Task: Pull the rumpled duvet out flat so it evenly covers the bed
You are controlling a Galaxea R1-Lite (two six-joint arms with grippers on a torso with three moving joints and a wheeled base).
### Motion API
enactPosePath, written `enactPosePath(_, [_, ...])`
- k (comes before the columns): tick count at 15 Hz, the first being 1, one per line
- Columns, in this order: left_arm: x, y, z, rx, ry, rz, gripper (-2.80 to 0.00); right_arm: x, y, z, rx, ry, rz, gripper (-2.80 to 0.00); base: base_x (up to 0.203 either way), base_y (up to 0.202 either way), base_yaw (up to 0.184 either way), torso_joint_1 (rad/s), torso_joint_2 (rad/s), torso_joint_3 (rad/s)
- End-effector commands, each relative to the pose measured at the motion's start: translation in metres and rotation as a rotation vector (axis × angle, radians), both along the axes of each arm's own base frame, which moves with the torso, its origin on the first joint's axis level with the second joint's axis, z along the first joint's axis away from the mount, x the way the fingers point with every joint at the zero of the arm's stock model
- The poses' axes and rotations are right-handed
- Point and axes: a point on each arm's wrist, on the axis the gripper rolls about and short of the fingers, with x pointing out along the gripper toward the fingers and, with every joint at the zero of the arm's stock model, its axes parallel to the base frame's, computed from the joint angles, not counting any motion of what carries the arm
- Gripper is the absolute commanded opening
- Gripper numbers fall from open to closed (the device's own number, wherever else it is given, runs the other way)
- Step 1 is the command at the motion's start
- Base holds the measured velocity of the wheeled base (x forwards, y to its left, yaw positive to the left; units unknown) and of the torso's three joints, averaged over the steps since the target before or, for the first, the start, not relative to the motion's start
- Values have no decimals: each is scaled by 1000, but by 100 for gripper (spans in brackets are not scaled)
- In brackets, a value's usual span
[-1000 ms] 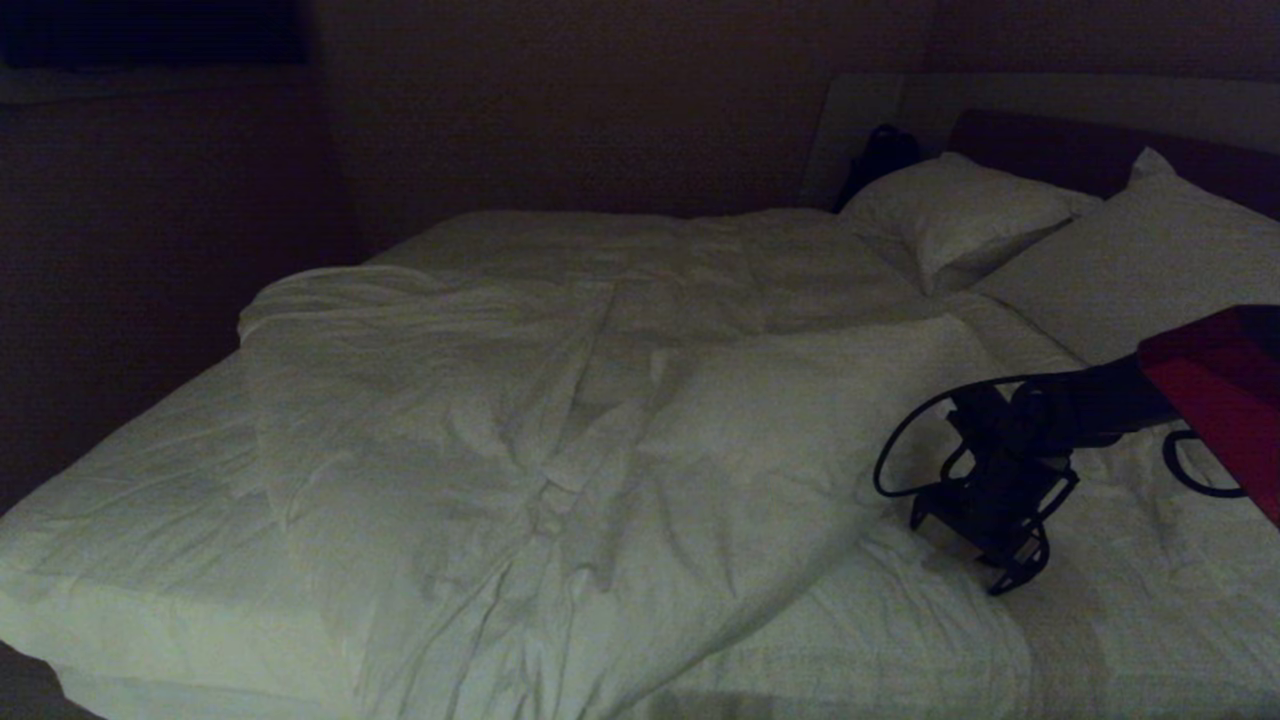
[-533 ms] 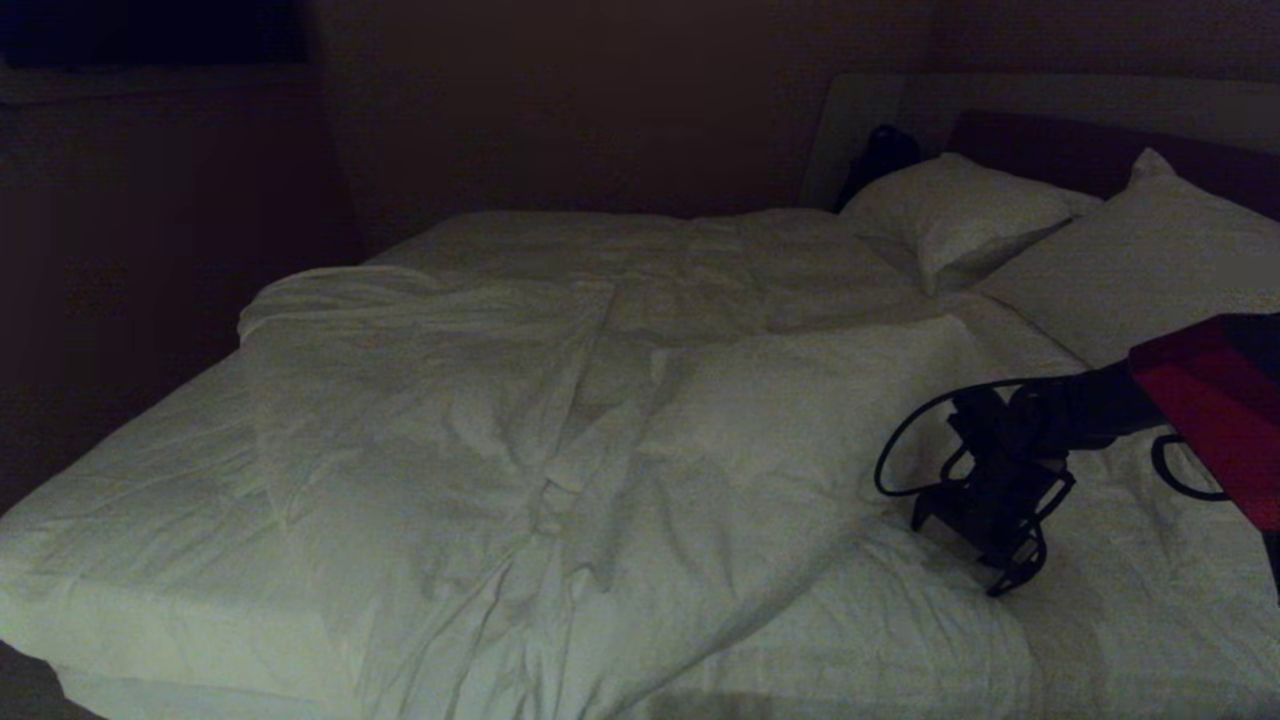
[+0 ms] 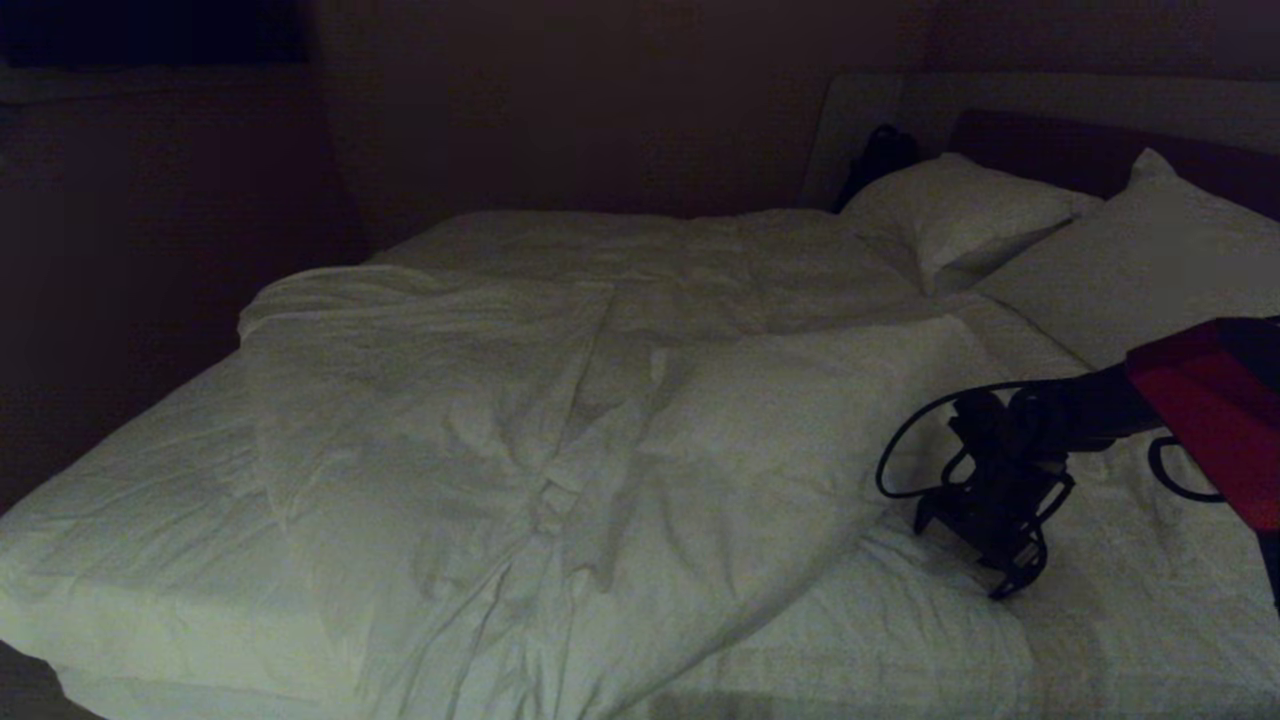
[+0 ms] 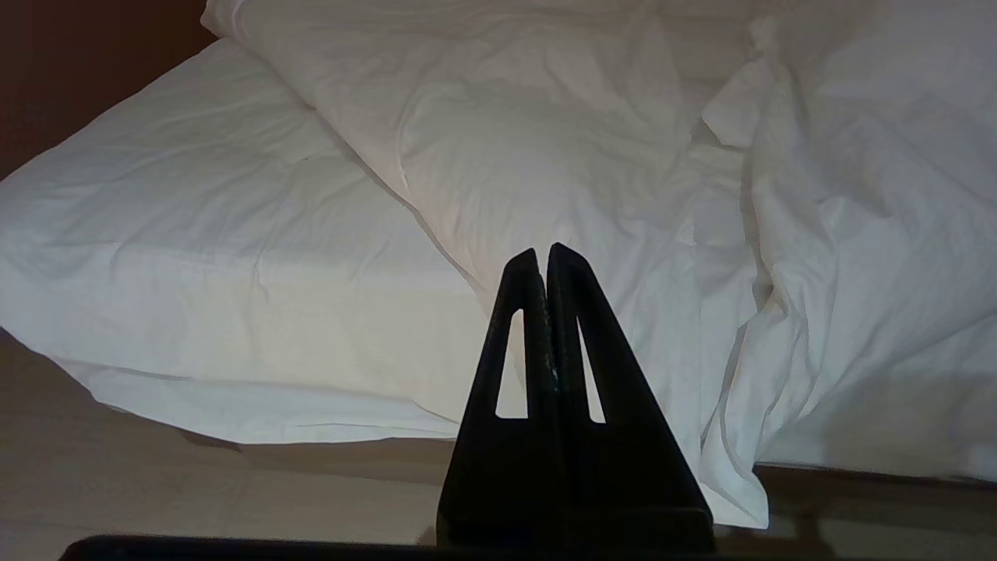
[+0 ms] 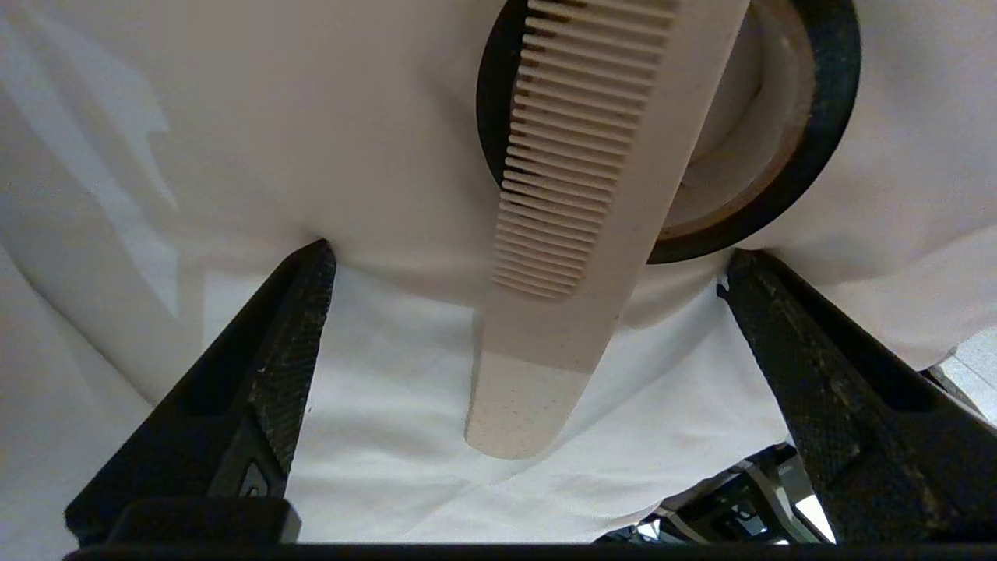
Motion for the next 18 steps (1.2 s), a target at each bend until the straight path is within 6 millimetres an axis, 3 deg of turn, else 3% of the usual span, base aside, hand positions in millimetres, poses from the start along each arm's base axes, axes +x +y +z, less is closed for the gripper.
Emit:
enactPosePath(1, [0,0,0,0,1,1,-280,0,-2,-2,1,7,-9,0,0,0,0,0,0,0])
enactPosePath(2, [0,0,0,0,-1,1,-280,0,-2,-2,1,8,-9,0,0,0,0,0,0,0])
enactPosePath(3, [0,0,0,0,-1,1,-280,0,-2,-2,1,7,-9,-280,0,0,0,0,0,0])
enactPosePath(18, [0,0,0,0,-1,1,-280,0,-2,-4,1,10,-10,-280,0,0,0,0,0,0])
